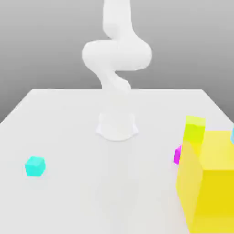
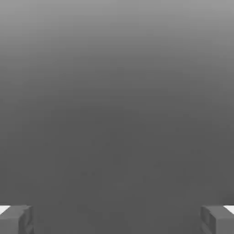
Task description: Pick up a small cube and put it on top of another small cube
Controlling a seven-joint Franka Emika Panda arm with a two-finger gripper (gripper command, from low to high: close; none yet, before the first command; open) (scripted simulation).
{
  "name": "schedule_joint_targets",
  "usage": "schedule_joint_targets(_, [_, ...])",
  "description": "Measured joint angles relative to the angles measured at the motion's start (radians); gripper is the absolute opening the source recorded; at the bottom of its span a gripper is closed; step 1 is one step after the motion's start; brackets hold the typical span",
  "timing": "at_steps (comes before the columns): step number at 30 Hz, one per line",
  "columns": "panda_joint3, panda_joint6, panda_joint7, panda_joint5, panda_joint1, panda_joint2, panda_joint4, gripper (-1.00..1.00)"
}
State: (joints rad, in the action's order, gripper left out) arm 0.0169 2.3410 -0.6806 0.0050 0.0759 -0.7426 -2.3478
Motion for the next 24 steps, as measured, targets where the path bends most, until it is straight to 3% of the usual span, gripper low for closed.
schedule_joint_targets(11, [-0.010, 0.062, 0.363, 0.101, 0.312, 0.251, -0.075, 0.00])
schedule_joint_targets(24, [-0.128, 0.124, 0.748, 0.173, 0.597, 0.541, -0.157, 0.00])
